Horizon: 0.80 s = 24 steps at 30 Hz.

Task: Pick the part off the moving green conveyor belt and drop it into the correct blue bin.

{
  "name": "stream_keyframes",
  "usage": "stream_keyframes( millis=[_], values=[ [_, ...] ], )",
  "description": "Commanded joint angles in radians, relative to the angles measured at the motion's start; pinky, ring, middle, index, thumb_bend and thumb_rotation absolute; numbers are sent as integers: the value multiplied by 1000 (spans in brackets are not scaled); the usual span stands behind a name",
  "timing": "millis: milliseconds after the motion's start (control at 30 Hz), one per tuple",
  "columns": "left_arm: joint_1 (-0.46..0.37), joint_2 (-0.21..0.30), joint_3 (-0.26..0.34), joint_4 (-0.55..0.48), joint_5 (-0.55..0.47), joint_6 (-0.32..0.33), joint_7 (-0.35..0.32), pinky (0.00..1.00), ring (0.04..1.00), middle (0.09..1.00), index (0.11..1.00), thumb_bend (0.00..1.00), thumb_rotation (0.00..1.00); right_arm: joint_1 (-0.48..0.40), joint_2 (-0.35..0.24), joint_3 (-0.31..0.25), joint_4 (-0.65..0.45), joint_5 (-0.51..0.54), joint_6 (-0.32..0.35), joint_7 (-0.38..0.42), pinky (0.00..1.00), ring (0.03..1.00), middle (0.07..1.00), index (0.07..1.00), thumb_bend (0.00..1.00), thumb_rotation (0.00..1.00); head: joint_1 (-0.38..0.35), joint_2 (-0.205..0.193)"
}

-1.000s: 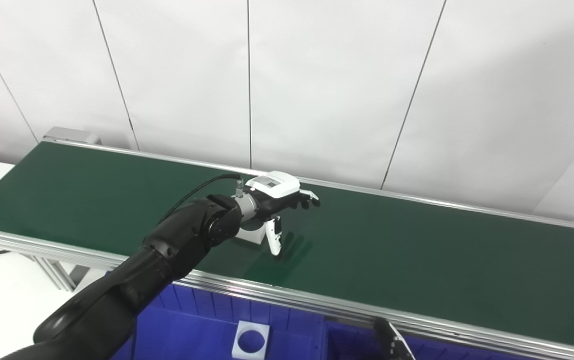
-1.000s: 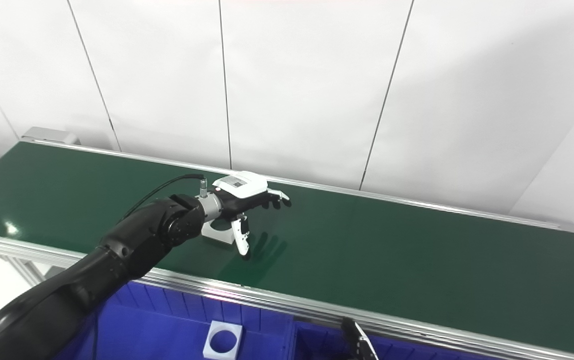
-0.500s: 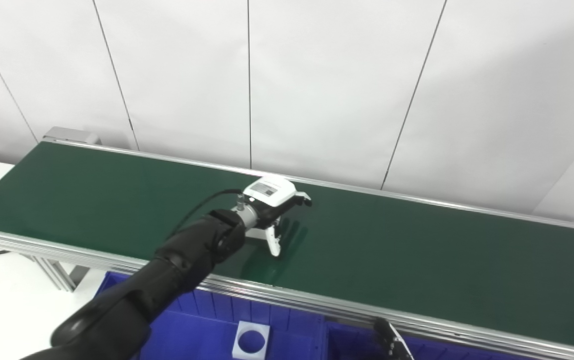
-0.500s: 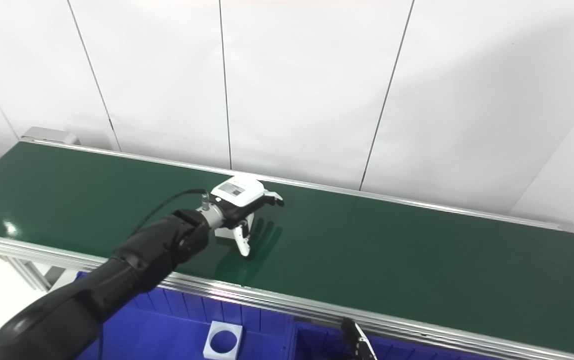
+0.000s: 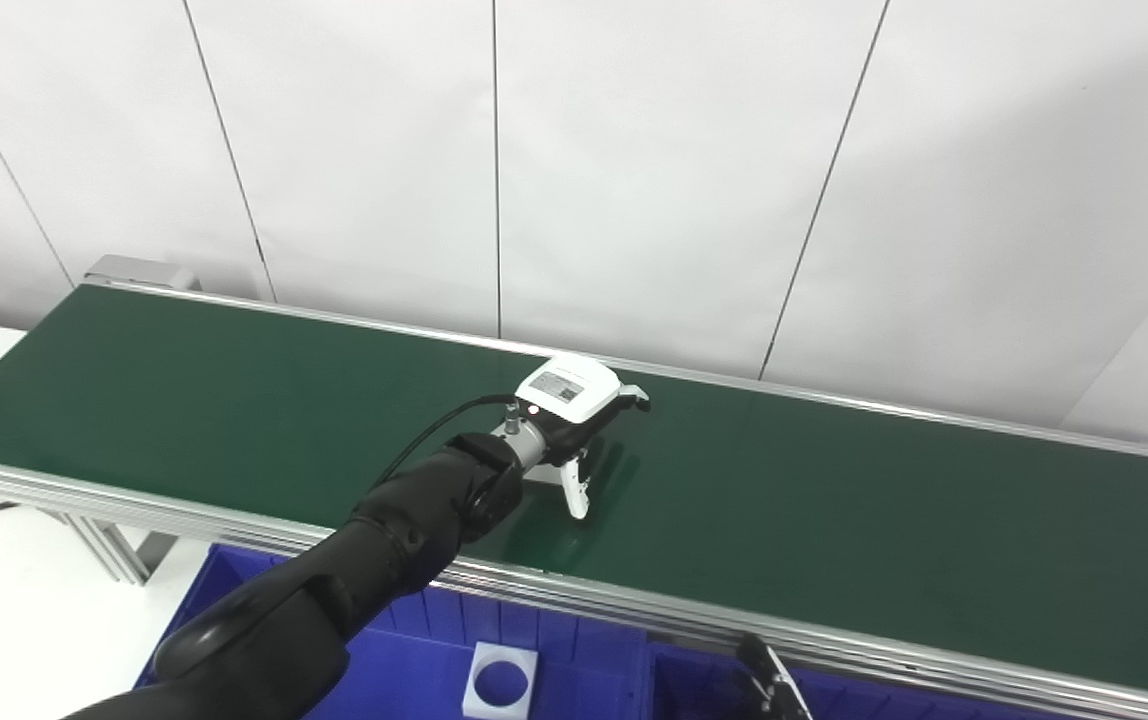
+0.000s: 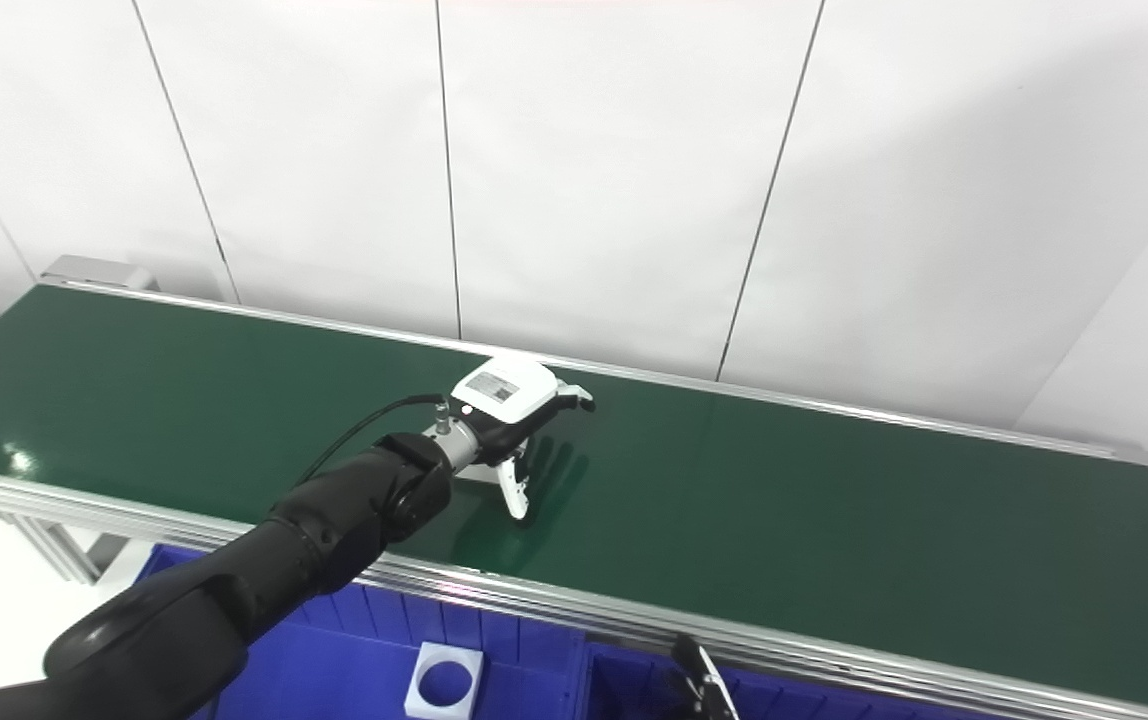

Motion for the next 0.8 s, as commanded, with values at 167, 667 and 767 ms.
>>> stream_keyframes(
  millis=[167, 667, 767],
  values=[
    [-60, 33, -11, -23, 11, 44, -7, 748, 748, 807, 794, 994, 0, -14, 21, 5, -28, -7, -34, -4, 960, 891, 922, 937, 784, 955, -2, -3],
    [-80, 50, 25, -49, -133, -186, -68, 629, 764, 808, 792, 980, 0, -23, 31, -4, -11, -1, -34, 13, 991, 901, 920, 935, 798, 936, -5, -9],
    [-91, 42, 23, -59, -143, -232, -79, 618, 759, 809, 793, 978, 0, -29, 31, 1, -4, -8, -34, 3, 973, 889, 918, 934, 787, 933, -6, -9]
  ],
)
